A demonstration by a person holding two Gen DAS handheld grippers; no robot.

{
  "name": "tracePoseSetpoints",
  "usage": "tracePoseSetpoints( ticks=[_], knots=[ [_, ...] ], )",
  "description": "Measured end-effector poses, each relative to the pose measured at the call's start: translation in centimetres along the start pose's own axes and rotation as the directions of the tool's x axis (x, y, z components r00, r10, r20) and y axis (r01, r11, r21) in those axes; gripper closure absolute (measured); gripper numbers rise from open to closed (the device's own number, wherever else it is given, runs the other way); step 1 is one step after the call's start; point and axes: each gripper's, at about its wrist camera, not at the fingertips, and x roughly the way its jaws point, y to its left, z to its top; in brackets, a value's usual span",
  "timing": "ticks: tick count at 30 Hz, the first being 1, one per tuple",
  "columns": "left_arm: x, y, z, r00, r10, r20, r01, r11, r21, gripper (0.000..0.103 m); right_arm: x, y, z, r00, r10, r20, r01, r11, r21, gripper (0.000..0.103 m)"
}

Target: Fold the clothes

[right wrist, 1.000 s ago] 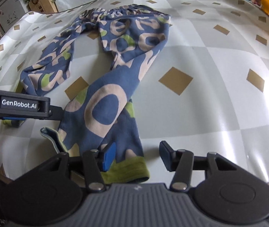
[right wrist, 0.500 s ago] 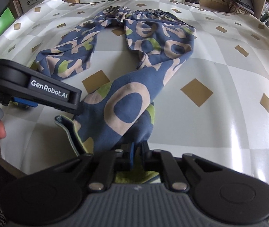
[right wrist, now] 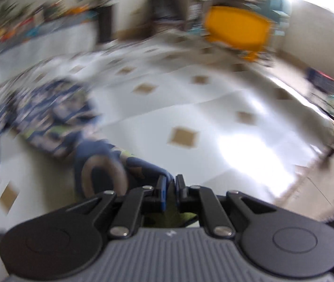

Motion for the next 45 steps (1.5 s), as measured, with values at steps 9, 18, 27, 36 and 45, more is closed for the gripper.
tracePoseSetpoints(
  ticks=[9, 18, 27, 36, 45],
  knots=[
    [-0.3, 0.8, -0.3, 1.0, 0.0, -0.003, 0.0, 1.0, -0.013, 0.013, 0.1, -1.3, 0.7, 0.997, 0.067, 0.04, -0.069, 0.996, 0.062, 0.074],
    [-0.4, 0.2, -0.4, 1.0, -0.014, -0.006, 0.014, 1.0, -0.011, 0.013, 1.2, 0.2, -0.1, 0.985, 0.162, -0.063, -0.162, 0.987, 0.009, 0.063],
    [-0.7, -0.6, 0.0, 0.999, -0.043, 0.004, 0.043, 0.999, -0.003, 0.013, 5.4, -0.2, 2.7, 0.963, 0.199, -0.179, -0.187, 0.979, 0.082, 0.059],
    [-0.1, -1.3, 0.5, 0.998, -0.055, -0.01, 0.055, 0.998, -0.011, 0.013, 10.5, -0.3, 8.1, 0.926, 0.17, -0.337, -0.227, 0.964, -0.138, 0.056],
    [0.4, -1.9, 0.5, 0.998, -0.061, -0.027, 0.061, 0.998, 0.0, 0.013, 13.0, 2.3, 7.3, 0.87, 0.185, -0.457, -0.364, 0.866, -0.342, 0.055]
  ],
)
